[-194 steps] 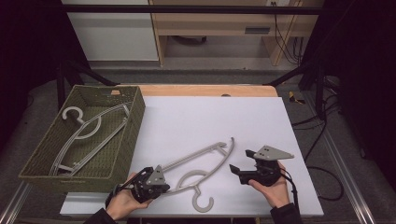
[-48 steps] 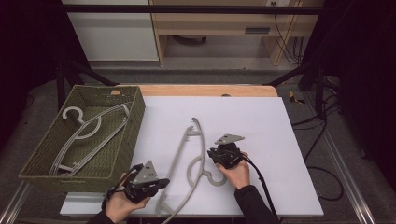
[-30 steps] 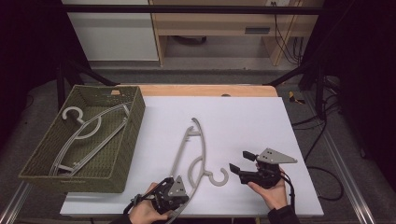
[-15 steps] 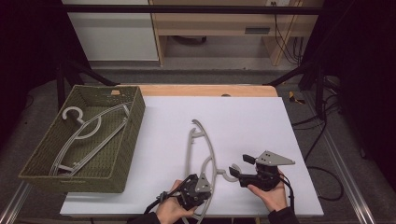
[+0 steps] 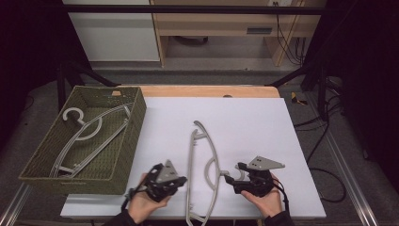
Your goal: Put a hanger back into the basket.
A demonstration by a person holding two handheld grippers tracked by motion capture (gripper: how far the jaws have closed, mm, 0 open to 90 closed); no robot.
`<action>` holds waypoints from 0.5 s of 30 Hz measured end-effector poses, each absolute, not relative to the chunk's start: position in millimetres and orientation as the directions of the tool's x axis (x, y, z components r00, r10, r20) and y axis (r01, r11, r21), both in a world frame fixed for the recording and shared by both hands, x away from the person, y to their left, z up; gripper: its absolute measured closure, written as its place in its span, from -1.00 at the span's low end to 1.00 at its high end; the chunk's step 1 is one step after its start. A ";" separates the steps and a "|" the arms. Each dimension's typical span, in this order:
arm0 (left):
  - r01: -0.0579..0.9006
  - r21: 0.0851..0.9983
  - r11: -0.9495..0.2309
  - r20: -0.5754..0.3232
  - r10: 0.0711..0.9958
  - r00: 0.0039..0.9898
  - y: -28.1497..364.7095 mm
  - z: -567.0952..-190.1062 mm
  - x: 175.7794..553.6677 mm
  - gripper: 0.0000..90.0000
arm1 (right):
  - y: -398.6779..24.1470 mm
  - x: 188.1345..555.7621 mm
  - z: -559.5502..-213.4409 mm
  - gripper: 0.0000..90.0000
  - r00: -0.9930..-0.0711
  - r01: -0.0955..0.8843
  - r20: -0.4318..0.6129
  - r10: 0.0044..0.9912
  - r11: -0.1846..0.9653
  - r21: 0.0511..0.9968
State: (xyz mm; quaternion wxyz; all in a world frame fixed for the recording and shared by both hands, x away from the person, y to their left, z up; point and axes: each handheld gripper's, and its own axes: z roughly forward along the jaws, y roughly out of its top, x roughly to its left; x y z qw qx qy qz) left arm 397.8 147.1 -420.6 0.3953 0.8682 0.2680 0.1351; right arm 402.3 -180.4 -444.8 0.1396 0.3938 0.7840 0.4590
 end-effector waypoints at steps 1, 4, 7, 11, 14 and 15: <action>0.366 0.771 -0.522 0.019 0.592 0.806 157.4 -415.0 399.2 0.86 | -175.6 401.6 -446.0 -0.36 -0.641 0.508 0.147 0.753 0.273 0.817; 0.374 0.814 -0.444 0.005 0.650 0.760 185.6 -395.7 402.1 0.60 | -163.1 399.3 -451.3 -0.32 -0.632 0.541 0.137 0.763 0.308 0.782; 0.357 0.850 -0.388 0.006 0.684 0.729 203.6 -380.3 401.1 0.36 | -152.9 396.1 -457.3 -0.31 -0.630 0.571 0.145 0.763 0.328 0.753; 0.343 0.878 -0.333 0.000 0.717 0.697 221.4 -368.4 398.5 0.12 | -140.3 393.2 -465.2 -0.28 -0.628 0.594 0.149 0.763 0.347 0.726; 0.347 0.880 -0.324 0.004 0.735 0.678 228.9 -366.5 399.5 0.08 | -131.0 393.3 -471.5 -0.22 -0.636 0.604 0.136 0.760 0.380 0.700; 0.350 0.881 -0.318 -0.003 0.737 0.676 230.2 -366.7 400.0 0.08 | -128.7 394.0 -473.7 -0.17 -0.636 0.601 0.126 0.761 0.386 0.700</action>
